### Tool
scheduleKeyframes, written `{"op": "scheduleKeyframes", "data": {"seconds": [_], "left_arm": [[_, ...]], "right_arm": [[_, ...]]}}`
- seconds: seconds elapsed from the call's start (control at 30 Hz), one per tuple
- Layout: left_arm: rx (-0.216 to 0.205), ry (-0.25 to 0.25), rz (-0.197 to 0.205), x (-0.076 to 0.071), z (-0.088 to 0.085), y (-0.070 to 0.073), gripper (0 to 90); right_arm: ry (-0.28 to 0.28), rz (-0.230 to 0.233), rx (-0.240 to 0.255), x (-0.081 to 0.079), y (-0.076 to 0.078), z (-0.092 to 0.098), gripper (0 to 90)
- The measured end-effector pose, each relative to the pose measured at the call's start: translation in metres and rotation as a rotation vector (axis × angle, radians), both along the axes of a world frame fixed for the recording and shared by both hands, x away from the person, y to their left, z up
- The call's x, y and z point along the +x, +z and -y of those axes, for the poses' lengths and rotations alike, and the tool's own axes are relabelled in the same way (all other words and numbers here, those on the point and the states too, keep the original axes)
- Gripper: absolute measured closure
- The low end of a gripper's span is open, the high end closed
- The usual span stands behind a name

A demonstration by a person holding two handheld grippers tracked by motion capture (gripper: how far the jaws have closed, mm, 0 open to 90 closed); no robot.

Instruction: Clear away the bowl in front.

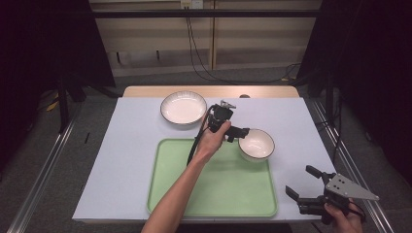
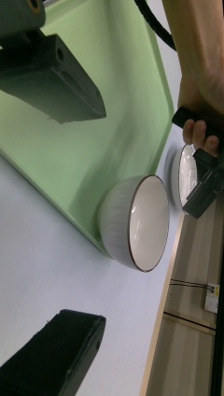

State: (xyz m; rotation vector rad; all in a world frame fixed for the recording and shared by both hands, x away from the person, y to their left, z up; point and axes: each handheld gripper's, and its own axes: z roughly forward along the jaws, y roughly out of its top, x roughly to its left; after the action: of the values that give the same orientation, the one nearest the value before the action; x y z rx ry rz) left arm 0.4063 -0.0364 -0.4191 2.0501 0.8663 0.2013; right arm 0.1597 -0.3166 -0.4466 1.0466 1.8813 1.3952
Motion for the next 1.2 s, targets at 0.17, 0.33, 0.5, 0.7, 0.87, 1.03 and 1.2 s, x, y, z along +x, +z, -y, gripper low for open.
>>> {"op": "scheduleKeyframes", "data": {"seconds": [0.17, 0.33, 0.5, 0.7, 0.87, 1.03, 1.2], "left_arm": [[-0.026, 0.014, 0.029, -0.008, -0.013, 0.002, 2.8], [-0.022, 0.024, 0.069, -0.017, -0.027, 0.002, 2.8], [-0.023, 0.055, 0.112, -0.024, -0.041, 0.011, 2.4], [-0.025, 0.069, 0.133, -0.036, -0.054, 0.015, 3.1], [-0.039, 0.084, 0.155, -0.043, -0.072, 0.019, 2.8], [-0.016, 0.107, 0.178, -0.053, -0.091, 0.02, 2.6], [-0.044, 0.144, 0.167, -0.066, -0.111, 0.018, 2.3]], "right_arm": [[0.0, -0.001, -0.004, 0.001, 0.0, 0.0, 1.9], [-0.006, 0.001, -0.004, 0.001, 0.0, 0.0, 2.0], [-0.008, -0.002, -0.006, 0.001, 0.0, -0.001, 2.0], [-0.001, 0.003, -0.008, 0.002, 0.0, -0.002, 2.0], [0.0, 0.001, -0.007, 0.002, 0.0, -0.001, 1.9], [-0.001, 0.001, -0.008, 0.002, 0.0, -0.002, 1.9], [0.003, -0.004, -0.01, 0.003, 0.0, -0.002, 2.0]]}}
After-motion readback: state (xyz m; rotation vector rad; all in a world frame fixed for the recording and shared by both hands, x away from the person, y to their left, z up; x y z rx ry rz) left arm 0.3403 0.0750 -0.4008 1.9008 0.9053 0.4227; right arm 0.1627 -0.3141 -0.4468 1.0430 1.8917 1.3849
